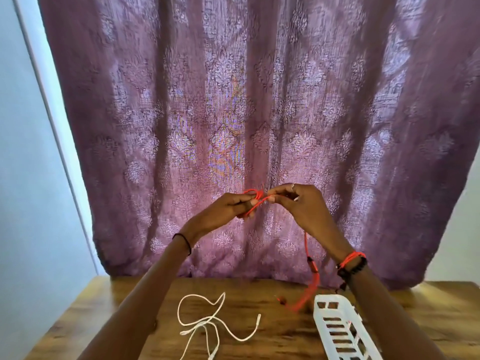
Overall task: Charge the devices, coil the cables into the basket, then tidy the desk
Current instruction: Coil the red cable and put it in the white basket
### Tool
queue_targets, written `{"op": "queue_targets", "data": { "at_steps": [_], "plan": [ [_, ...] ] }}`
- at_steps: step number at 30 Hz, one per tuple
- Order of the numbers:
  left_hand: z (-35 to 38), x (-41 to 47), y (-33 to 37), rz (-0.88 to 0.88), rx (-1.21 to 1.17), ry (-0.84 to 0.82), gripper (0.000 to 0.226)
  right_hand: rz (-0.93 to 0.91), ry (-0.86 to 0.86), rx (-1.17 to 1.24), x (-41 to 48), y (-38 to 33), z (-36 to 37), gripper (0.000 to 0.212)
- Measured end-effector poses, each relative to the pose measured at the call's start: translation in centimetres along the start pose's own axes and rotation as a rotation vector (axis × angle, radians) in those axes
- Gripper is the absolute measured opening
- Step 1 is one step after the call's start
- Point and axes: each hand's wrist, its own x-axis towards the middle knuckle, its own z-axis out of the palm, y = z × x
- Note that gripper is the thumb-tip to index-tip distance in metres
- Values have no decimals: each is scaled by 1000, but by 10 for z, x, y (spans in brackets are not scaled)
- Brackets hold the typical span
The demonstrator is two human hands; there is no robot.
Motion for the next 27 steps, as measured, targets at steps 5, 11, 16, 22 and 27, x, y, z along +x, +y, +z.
{"op": "queue_targets", "data": {
  "at_steps": [5,11,16,22,27],
  "plan": [
    [5,-3,-1,-100,-440,-19,29,-7,25,253,4,0,-4,15],
    [7,-6,-2,-130,-564,-63,35,9,58,384,5,8,4,16],
    [5,-10,6,-136,-656,-81,32,19,83,426,5,12,10,15],
    [11,-10,2,-97,-1099,-78,37,34,73,591,8,7,20,18],
    [16,-4,3,6,-1370,-94,49,94,102,730,11,11,34,21]
  ]
}}
